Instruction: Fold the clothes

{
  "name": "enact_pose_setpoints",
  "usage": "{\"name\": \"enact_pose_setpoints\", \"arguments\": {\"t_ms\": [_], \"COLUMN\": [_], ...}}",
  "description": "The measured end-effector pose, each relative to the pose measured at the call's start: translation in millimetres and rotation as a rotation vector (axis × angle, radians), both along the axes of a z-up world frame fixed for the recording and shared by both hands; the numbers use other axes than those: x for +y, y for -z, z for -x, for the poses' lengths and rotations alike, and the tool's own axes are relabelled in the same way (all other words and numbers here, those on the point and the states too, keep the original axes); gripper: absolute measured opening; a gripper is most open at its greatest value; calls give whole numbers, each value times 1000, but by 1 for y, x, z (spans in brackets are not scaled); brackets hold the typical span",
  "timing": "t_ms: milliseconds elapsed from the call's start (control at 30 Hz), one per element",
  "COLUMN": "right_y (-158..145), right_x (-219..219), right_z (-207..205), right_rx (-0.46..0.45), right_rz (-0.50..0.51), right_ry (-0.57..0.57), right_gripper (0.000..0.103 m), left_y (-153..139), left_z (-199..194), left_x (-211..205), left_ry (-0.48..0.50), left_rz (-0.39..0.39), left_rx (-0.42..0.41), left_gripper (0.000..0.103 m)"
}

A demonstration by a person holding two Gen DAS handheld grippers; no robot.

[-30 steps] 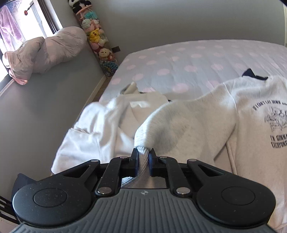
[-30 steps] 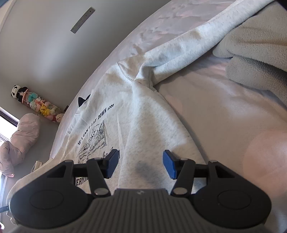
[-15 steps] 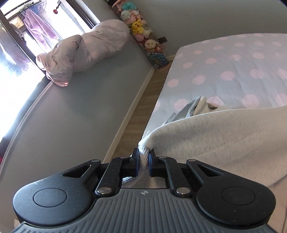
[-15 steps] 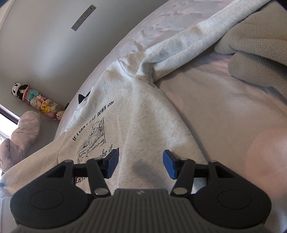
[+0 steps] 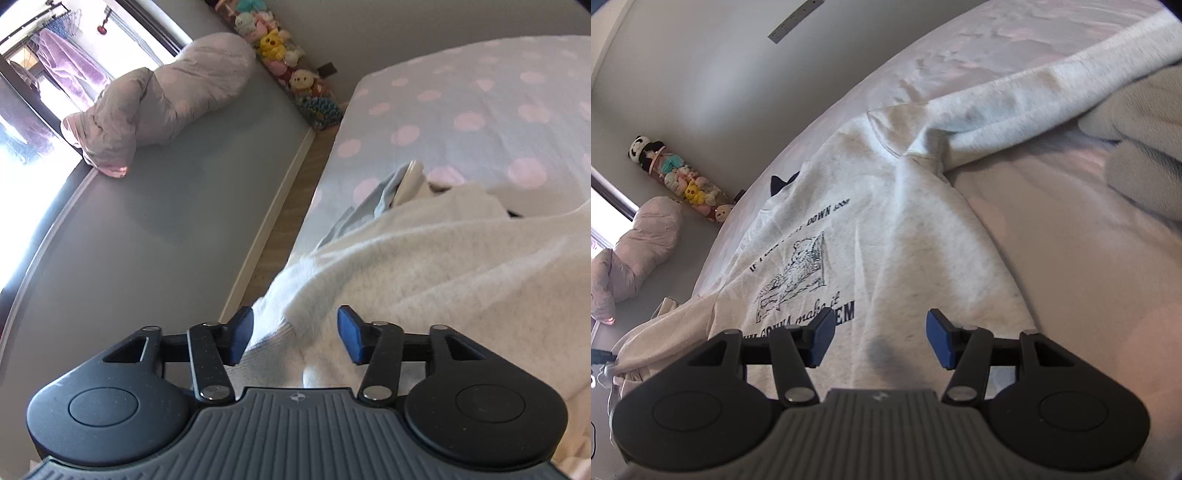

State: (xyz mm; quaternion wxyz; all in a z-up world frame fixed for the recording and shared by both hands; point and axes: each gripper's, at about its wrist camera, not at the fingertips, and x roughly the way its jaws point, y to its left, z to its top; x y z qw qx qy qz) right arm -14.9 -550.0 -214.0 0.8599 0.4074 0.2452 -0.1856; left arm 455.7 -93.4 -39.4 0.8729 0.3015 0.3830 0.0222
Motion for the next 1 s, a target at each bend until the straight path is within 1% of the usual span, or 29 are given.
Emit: {"name": "enact_pose_setpoints", "arguments": {"t_ms": [133,233,300,367,400,433,467,500,533,700,767,933,1000], "right_y": [-23,-44,-58,-73,-78,-82,-85,-86,-86,-77,-72,-57,-45], "right_x": [-10,-34,-52,-70,-77,-84,-90,-95,-100,-117,-119,-117,-117], "right_z": [-18,-44,-65,-88,-102,-115,-128,-140,-154,-222,-251,-315,-332], "right_rx": [3,25,52,85,103,117,131,140,148,158,150,112,121], "right_rz": [74,137,204,289,336,378,411,434,455,520,545,622,627], "right_ry": [-68,-106,-123,-148,-166,-183,-199,-213,-226,-266,-273,-280,-283], "right_gripper": [58,58,58,48,46,40,34,33,32,32,32,32,32], "left_y": [-6,-10,-13,-16,-16,-9,-1,6,14,51,67,110,128], "left_z": [1,2,3,3,4,2,1,0,-2,-10,-13,-22,-26], "left_x": [-41,-72,-92,-113,-123,-139,-155,-171,-186,-257,-284,-319,-333], "left_ry": [104,183,235,287,314,346,379,412,443,539,565,563,562], "left_rz": [100,175,224,274,299,320,342,363,384,488,521,559,574], "left_rx": [14,25,32,40,45,64,83,102,120,155,167,228,252], "left_gripper": [52,53,53,53,53,50,44,42,39,39,37,35,34]}}
